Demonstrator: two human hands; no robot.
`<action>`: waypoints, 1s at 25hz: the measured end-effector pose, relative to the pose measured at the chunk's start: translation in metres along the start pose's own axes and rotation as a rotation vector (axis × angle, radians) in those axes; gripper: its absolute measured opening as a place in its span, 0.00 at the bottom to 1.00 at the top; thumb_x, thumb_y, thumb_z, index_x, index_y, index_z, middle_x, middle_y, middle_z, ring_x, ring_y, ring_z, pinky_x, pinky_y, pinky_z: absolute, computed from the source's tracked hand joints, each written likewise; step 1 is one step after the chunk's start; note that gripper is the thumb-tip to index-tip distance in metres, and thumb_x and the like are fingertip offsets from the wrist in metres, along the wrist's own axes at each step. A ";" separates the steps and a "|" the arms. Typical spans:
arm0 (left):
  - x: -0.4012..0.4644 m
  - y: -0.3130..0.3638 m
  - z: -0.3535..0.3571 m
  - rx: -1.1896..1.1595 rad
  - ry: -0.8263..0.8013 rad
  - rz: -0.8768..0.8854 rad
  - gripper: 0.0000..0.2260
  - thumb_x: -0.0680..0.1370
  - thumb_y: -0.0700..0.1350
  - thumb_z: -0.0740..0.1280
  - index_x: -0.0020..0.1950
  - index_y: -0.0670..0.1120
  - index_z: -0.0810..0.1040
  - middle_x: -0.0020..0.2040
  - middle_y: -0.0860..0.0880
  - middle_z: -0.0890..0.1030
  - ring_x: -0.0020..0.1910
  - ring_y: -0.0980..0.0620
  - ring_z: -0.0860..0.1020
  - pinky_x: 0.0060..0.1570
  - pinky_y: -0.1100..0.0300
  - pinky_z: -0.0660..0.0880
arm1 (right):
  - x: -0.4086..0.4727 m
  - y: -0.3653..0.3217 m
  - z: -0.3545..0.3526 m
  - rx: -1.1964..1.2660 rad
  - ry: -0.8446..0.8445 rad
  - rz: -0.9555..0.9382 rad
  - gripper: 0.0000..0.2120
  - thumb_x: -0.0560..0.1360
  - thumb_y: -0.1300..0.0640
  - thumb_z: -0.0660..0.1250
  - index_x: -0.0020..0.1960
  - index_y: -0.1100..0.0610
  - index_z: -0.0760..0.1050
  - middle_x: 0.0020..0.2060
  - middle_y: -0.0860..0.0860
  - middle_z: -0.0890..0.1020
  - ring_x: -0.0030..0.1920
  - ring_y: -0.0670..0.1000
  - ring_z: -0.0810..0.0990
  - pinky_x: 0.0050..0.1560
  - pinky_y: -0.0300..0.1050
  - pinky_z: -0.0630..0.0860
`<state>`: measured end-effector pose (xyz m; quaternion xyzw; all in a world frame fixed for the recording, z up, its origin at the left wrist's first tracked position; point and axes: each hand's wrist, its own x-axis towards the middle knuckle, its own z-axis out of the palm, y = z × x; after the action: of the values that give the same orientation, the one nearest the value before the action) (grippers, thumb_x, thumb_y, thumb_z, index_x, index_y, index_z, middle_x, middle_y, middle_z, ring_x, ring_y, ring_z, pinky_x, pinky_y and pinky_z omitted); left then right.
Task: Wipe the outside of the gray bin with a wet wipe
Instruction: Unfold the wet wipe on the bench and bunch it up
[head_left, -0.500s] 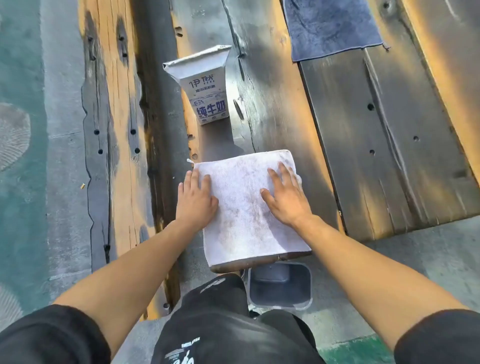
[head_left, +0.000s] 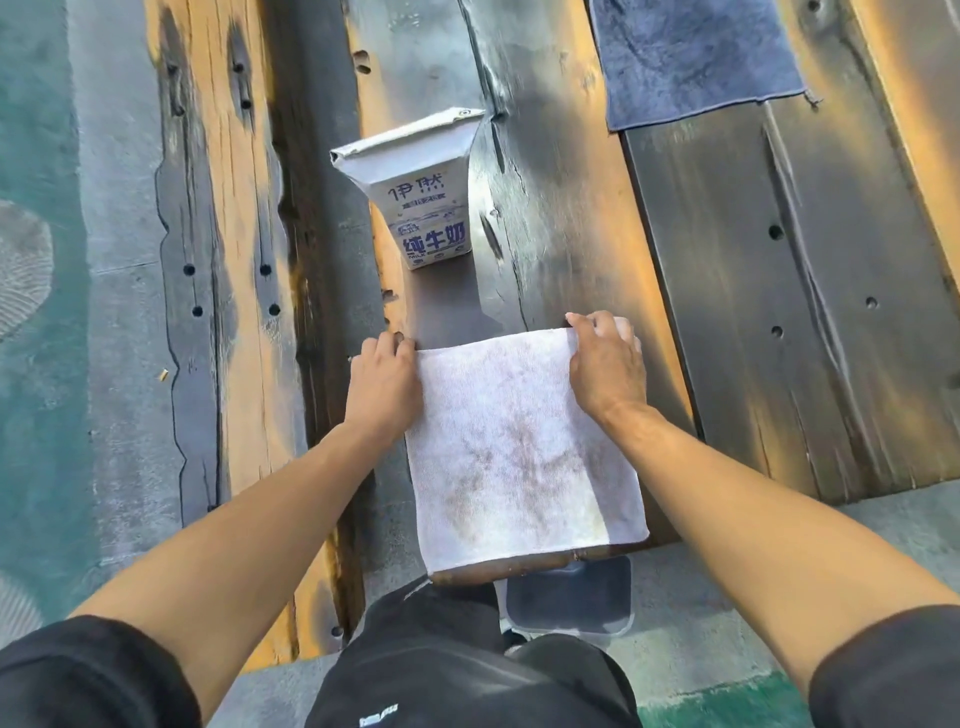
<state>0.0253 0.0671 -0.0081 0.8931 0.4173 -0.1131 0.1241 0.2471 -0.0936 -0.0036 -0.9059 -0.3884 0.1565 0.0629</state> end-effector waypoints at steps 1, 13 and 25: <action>0.002 0.000 0.000 -0.023 -0.005 -0.010 0.17 0.77 0.36 0.63 0.65 0.42 0.76 0.59 0.42 0.77 0.56 0.40 0.73 0.55 0.46 0.73 | 0.003 0.000 0.000 -0.012 0.000 0.010 0.23 0.78 0.65 0.62 0.71 0.53 0.72 0.61 0.53 0.76 0.64 0.57 0.70 0.65 0.51 0.69; -0.010 -0.004 -0.024 -0.380 0.008 -0.103 0.03 0.75 0.41 0.63 0.45 0.44 0.77 0.45 0.45 0.78 0.48 0.44 0.76 0.49 0.47 0.76 | -0.006 0.004 -0.018 0.085 -0.031 0.021 0.04 0.71 0.58 0.66 0.43 0.52 0.72 0.44 0.49 0.75 0.49 0.53 0.73 0.58 0.50 0.71; -0.109 0.004 -0.029 -0.468 0.142 -0.011 0.02 0.78 0.40 0.67 0.47 0.45 0.79 0.43 0.49 0.80 0.41 0.50 0.78 0.41 0.54 0.77 | -0.082 0.057 -0.041 0.317 -0.011 -0.156 0.03 0.74 0.61 0.72 0.47 0.55 0.82 0.43 0.50 0.83 0.45 0.52 0.80 0.48 0.46 0.77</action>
<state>-0.0366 -0.0041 0.0531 0.8434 0.4446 0.0491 0.2975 0.2462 -0.1919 0.0410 -0.8509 -0.4282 0.2156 0.2146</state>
